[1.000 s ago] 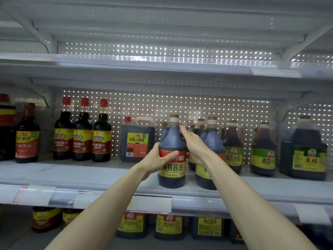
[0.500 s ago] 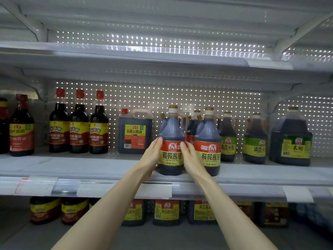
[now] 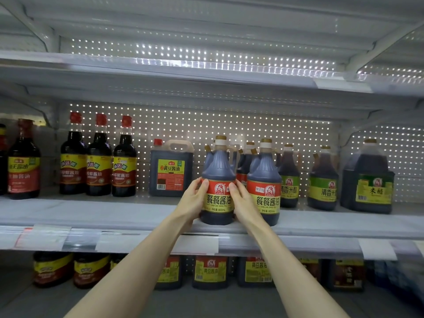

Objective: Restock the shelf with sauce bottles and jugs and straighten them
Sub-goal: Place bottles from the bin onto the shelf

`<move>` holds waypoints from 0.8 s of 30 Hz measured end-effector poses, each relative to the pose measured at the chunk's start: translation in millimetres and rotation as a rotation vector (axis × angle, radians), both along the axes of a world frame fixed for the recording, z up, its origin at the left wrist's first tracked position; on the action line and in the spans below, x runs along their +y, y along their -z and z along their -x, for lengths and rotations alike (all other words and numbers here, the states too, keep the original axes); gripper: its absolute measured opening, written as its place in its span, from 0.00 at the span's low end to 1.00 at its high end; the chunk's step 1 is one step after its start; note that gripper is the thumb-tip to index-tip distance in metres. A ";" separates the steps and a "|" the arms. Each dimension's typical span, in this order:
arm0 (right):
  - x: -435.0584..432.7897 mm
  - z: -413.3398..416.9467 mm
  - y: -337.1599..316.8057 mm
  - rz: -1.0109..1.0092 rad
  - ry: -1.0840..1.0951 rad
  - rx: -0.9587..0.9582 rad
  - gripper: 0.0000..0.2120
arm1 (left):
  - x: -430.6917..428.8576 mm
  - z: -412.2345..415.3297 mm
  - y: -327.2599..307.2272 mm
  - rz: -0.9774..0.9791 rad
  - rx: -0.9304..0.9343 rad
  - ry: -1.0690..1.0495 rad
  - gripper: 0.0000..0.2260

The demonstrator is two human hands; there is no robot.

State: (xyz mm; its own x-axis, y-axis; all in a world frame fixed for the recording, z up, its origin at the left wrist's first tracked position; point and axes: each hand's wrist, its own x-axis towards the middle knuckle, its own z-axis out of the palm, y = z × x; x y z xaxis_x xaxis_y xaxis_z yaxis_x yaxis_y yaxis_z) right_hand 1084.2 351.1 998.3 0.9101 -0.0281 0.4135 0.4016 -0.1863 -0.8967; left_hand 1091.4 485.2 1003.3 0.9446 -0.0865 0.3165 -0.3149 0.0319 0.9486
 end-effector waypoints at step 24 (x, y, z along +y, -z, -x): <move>-4.9 -5.2 0.9 -0.010 -0.020 -0.014 0.20 | -4.4 1.9 -2.0 -0.020 -0.007 -0.041 0.20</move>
